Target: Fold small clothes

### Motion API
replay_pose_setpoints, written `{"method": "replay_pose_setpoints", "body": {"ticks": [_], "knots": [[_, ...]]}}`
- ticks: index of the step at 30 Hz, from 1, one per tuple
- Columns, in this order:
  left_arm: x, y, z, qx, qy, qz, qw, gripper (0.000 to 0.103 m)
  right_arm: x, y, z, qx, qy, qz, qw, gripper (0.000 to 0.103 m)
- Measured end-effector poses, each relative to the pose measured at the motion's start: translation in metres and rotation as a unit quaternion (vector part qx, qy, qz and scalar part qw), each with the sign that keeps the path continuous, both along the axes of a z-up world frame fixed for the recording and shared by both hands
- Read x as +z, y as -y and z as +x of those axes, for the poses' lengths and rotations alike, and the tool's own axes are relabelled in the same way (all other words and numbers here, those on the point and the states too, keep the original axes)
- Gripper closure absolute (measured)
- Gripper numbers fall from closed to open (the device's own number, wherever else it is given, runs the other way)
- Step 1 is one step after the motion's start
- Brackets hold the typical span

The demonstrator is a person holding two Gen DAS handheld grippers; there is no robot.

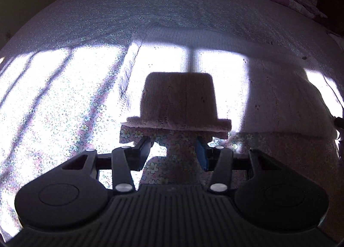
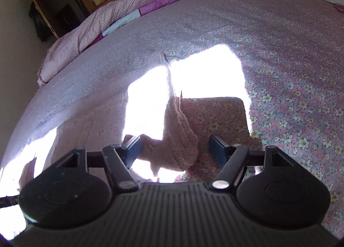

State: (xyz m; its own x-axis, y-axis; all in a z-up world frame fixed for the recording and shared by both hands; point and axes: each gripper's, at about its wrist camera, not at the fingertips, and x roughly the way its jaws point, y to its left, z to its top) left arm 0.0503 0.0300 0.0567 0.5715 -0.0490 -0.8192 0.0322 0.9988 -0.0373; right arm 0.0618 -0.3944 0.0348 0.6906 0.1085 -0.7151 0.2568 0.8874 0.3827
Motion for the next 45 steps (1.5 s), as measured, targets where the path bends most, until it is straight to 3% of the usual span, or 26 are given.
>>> {"method": "replay_pose_setpoints", "body": {"ticks": [7,16,22,29,37,41,45], "knots": [[-0.008,0.008,0.006,-0.001,-0.012,0.003,0.9999,0.049,-0.004,0.001,0.004,0.018,0.004,0.011,1.0,0.031],[-0.011,0.012,0.012,-0.013,-0.014,0.009,0.9998,0.049,-0.014,0.011,0.025,0.032,0.015,0.104,0.994,0.032],[-0.012,0.013,0.013,-0.016,-0.014,0.015,0.9997,0.049,-0.022,0.013,0.035,0.026,0.012,0.137,0.99,0.059],[-0.012,0.015,0.012,-0.017,-0.013,0.017,0.9996,0.049,-0.031,0.018,0.041,0.006,0.018,0.169,0.985,0.059],[-0.006,0.013,0.007,-0.02,-0.012,0.01,0.9997,0.049,-0.03,0.011,0.051,0.003,0.018,0.154,0.988,0.059],[-0.002,0.009,0.004,-0.021,-0.009,0.012,0.9997,0.049,-0.028,0.012,0.049,-0.001,0.018,0.151,0.988,0.072],[0.001,0.002,0.002,-0.018,-0.008,0.015,0.9997,0.049,-0.022,0.01,0.046,-0.008,0.025,0.147,0.989,0.074]]}}
